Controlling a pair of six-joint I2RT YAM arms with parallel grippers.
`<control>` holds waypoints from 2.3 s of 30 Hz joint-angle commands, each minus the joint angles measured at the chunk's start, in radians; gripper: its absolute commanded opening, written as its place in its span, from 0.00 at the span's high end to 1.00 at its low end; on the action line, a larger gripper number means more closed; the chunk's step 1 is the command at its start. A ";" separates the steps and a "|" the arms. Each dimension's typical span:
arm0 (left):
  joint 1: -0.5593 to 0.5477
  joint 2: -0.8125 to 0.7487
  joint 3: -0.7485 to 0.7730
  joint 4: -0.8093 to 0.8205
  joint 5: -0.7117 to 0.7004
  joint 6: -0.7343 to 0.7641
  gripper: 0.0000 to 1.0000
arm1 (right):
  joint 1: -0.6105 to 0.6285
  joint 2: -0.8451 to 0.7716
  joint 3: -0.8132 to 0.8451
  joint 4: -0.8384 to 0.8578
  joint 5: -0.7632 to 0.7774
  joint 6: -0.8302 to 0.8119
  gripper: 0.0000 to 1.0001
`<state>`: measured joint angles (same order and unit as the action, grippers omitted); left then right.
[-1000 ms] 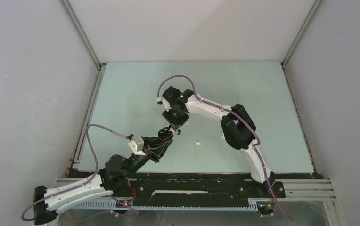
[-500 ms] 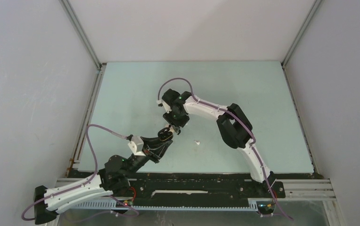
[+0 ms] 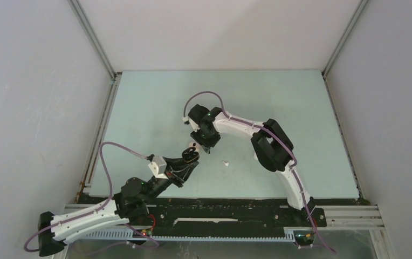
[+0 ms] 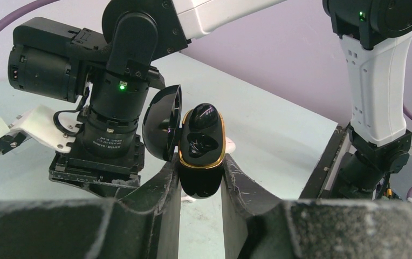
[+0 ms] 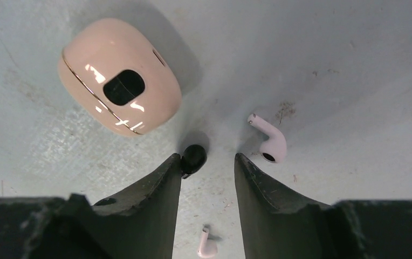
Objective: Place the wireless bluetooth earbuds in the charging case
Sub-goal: Adjust the left earbud at the center of the board, then pick up the left earbud from the center of the board, then insert the left earbud into the left side groove of the charging case.
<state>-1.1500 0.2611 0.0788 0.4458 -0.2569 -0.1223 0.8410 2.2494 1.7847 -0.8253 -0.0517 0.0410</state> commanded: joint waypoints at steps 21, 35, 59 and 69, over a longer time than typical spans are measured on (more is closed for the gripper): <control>-0.014 0.005 0.034 0.023 0.017 0.016 1.00 | 0.018 0.032 0.066 -0.007 0.008 -0.022 0.62; -0.016 0.024 0.032 0.028 0.020 0.023 1.00 | 0.027 0.012 0.027 -0.020 0.043 -0.023 0.67; -0.016 0.370 -0.003 0.429 0.046 0.068 1.00 | -0.306 -0.842 -0.462 0.449 -0.424 -0.118 1.00; 0.041 0.775 0.141 0.702 0.236 0.063 1.00 | -0.365 -0.926 -0.314 0.304 -0.553 -0.236 1.00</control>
<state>-1.1339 0.9447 0.1280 0.9413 -0.1238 -0.0704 0.4900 1.3128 1.3743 -0.4698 -0.5697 -0.0948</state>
